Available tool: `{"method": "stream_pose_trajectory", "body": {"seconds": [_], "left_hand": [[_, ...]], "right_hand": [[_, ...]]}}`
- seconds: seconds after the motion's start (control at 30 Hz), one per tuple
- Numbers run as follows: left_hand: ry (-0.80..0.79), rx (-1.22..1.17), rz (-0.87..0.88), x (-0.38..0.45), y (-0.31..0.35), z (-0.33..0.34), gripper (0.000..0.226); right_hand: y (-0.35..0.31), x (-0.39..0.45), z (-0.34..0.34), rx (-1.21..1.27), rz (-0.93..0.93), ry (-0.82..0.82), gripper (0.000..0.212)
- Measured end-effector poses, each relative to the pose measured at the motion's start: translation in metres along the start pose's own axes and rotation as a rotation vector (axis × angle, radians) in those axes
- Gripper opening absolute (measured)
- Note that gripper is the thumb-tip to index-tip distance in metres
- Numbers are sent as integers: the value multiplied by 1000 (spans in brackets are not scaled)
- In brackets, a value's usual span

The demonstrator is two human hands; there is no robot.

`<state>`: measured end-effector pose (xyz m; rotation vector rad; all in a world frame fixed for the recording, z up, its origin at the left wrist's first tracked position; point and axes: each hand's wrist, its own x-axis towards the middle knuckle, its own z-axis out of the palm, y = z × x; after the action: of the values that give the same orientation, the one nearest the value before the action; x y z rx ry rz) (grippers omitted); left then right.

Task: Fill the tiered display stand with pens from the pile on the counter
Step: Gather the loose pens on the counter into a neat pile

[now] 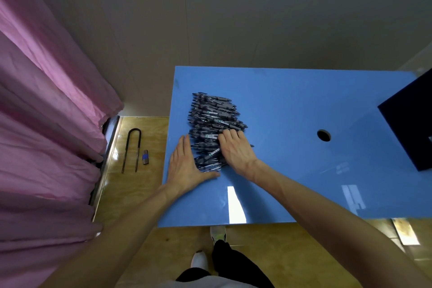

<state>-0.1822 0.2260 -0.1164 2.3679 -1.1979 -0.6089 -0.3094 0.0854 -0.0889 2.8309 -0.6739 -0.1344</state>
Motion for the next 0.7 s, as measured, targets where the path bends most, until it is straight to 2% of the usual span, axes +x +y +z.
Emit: {"method": "stream_pose_trajectory", "body": {"seconds": [0.1, 0.17, 0.33, 0.4, 0.57, 0.7], "left_hand": [[-21, 78, 53, -4, -4, 2, 157], [-3, 89, 64, -6, -5, 2, 148], [140, 125, 128, -11, -1, 2, 101], [159, 125, 132, -11, 0, 2, 91], [198, 156, 133, -11, 4, 2, 83], [186, 129, 69, -15, 7, 7, 82]], "right_hand": [[4, -1, 0, 8, 21, -18, 24], [6, -2, -2, 48, 64, -31, 25], [21, -14, -1, 168, 170, 12, 19], [27, -21, 2, 206, 178, 26, 12], [31, -39, 3, 263, 157, -6, 7], [25, -50, -4, 458, 89, -93, 14]]}}
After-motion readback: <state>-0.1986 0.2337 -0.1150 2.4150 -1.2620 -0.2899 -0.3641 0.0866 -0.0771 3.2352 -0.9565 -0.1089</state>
